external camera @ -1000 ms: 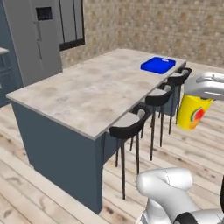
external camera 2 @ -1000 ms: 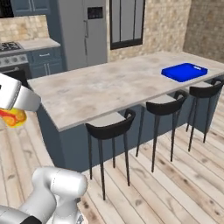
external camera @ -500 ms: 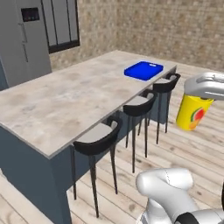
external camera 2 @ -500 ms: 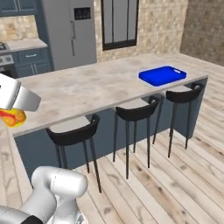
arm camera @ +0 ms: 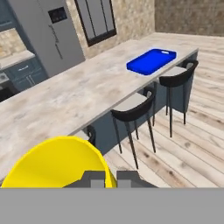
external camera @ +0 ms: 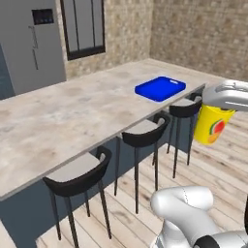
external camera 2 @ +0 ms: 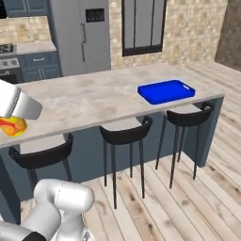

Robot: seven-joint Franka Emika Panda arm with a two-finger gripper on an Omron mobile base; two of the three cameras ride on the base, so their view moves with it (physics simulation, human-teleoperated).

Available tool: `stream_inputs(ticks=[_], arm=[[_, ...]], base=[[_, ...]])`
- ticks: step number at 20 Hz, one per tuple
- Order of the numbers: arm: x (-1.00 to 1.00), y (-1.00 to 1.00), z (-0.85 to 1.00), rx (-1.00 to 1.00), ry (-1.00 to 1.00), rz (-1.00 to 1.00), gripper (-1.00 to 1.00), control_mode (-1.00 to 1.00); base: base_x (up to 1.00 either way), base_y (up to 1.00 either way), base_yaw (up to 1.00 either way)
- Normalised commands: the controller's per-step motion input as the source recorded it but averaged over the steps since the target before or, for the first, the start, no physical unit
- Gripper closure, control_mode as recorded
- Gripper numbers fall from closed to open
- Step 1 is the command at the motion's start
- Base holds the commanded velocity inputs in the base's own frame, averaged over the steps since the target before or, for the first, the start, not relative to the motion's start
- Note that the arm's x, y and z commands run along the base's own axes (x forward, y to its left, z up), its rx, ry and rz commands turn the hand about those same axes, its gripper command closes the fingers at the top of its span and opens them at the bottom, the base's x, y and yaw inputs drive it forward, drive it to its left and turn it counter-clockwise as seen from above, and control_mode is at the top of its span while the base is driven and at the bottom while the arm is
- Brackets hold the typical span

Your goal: There is a tray on the dining counter. Grab the cup, mug, and pitcher and place them on the tray. The pitcher may be placed next to the tray if it cannot fit the tray.

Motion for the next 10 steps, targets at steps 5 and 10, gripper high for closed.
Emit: stream_inputs(ticks=[5, 10], arm=[[0.00, 0.00, 0.00, 0.00, 0.00, 0.00, 1.00, 1.00], [0.00, 0.00, 0.00, 0.00, 0.00, 0.00, 1.00, 1.00]], base=[[0.32, -1.00, 0.31], [0.34, -1.00, 0.31]])
